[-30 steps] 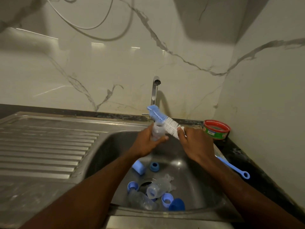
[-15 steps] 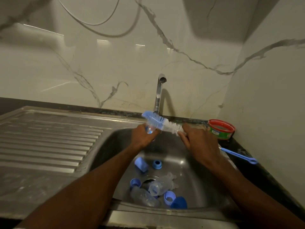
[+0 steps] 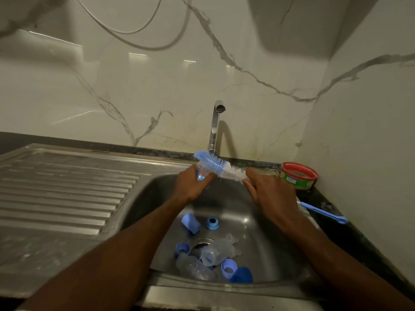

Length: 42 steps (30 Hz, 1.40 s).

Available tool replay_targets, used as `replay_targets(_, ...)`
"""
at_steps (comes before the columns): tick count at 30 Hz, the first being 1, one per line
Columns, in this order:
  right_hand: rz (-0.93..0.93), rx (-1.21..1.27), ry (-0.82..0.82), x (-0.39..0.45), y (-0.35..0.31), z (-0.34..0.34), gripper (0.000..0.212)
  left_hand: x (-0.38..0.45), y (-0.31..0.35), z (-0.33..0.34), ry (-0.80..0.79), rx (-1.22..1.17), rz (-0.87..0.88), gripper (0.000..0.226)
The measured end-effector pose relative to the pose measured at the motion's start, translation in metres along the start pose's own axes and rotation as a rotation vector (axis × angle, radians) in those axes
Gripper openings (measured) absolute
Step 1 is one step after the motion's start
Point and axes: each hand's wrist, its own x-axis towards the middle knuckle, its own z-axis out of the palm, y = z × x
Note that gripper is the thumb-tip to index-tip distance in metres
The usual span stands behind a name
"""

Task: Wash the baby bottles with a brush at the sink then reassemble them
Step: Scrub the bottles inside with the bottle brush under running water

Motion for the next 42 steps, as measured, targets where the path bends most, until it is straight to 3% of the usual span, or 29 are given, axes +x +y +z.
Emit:
replay_targets(3,0.013,0.027,0.005,0.006,-0.010,0.002,0.024,-0.009,0.017,0.008,-0.110,-0.058,0.108,0.043)
replay_targets(7,0.004,-0.033,0.028,0.009,-0.017,0.002,0.021,-0.009,0.015,0.014,-0.203,0.054,0.273,0.062)
replay_targets(15,-0.035,-0.003,0.018,0.001,0.005,0.000,0.038,-0.002,0.000,0.000,-0.065,-0.143,0.044,0.048)
replay_targets(20,0.024,-0.016,0.031,0.004,-0.009,0.004,0.027,-0.007,0.002,0.013,-0.258,-0.028,0.154,0.057)
replay_targets(24,0.111,-0.033,0.038,0.009,-0.013,0.004,0.032,-0.005,-0.001,0.018,-0.265,0.080,0.289,0.069)
replay_targets(27,0.171,-0.020,0.024,0.010,-0.001,0.002,0.035,-0.005,0.001,0.015,-0.290,-0.030,0.298,0.064)
replay_targets(32,0.225,0.069,0.066,0.006,0.010,0.003,0.037,0.002,0.000,0.004,-0.188,-0.211,0.271,0.061)
replay_targets(38,0.202,0.154,0.048,0.009,-0.008,0.009,0.036,-0.012,0.009,0.017,-0.437,-0.123,0.370,0.061)
replay_targets(42,0.213,0.158,0.072,0.006,0.001,0.004,0.034,-0.005,0.006,0.007,-0.266,-0.245,0.268,0.055)
